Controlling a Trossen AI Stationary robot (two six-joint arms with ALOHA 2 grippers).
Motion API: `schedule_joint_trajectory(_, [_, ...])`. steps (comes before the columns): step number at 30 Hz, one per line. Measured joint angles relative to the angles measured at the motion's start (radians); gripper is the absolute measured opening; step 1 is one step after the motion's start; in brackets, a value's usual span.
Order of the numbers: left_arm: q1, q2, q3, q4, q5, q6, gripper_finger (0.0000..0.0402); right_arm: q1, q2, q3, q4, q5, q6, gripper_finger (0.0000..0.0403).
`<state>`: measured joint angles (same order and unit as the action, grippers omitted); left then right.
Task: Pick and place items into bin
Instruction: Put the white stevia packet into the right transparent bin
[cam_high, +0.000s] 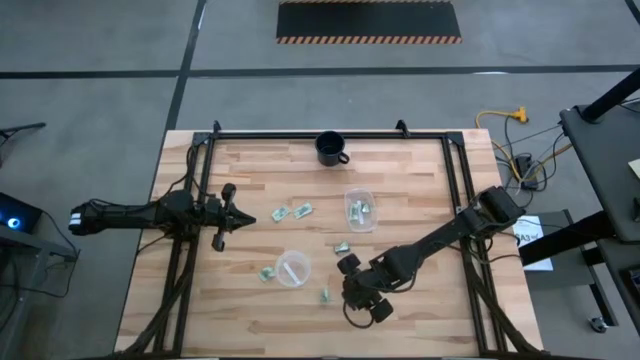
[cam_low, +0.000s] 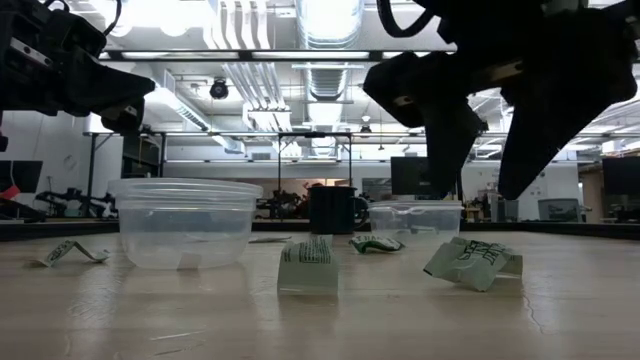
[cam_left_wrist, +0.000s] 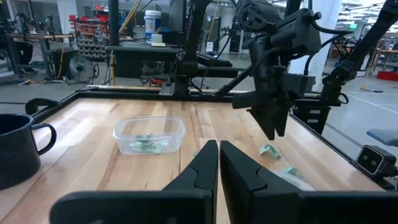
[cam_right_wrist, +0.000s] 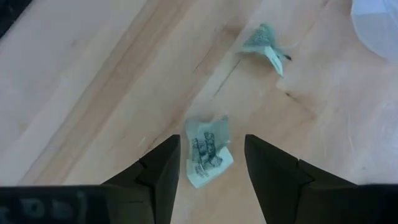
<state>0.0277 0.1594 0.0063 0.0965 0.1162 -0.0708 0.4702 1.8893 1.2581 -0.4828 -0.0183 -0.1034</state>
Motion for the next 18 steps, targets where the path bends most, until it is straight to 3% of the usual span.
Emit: schedule_joint_trajectory(18, [0.000, 0.000, 0.000, 0.000, 0.000, 0.000, 0.0000, -0.008, -0.001, -0.123, 0.184, -0.025, 0.018, 0.0157])
